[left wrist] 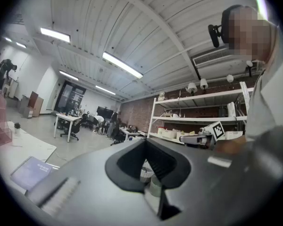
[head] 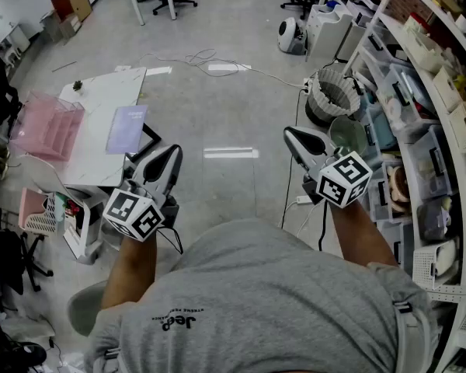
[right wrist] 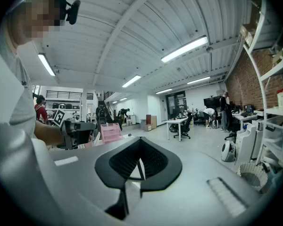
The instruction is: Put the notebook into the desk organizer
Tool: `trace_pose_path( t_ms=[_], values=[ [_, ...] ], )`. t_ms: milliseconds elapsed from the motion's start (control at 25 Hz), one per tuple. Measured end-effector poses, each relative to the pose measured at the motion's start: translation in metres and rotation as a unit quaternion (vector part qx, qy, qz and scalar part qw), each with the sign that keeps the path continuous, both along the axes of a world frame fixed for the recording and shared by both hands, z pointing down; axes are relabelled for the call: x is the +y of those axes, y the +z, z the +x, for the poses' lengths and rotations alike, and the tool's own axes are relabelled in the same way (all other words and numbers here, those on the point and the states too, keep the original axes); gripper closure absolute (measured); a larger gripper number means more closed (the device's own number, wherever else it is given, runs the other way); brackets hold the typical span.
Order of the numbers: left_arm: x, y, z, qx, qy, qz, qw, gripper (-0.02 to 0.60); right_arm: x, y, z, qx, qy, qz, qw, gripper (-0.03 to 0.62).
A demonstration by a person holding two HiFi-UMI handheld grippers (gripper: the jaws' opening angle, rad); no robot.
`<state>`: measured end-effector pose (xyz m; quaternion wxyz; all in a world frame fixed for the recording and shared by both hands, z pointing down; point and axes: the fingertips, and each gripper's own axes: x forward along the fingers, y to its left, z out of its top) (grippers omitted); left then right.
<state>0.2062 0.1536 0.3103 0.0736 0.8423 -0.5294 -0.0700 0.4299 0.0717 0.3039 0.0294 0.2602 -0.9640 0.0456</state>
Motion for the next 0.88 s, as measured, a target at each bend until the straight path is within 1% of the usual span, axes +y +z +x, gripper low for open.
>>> trace_pose_path(
  t_ms=[720,800,880],
  values=[
    [-0.010,0.001,0.011,-0.001,0.000,-0.008,1.0000,0.525,-0.009,-0.001,0.005,0.000,-0.007,0.004,1.000,0.592],
    [-0.011,0.001,0.015,-0.002,0.002,-0.006,1.0000,0.525,-0.010,-0.002,0.009,-0.007,-0.007,-0.002,1.000,0.592],
    [-0.013,0.000,0.019,-0.002,0.003,-0.004,1.0000,0.525,-0.013,-0.006,0.015,-0.031,-0.009,-0.010,0.999,0.591]
  ],
)
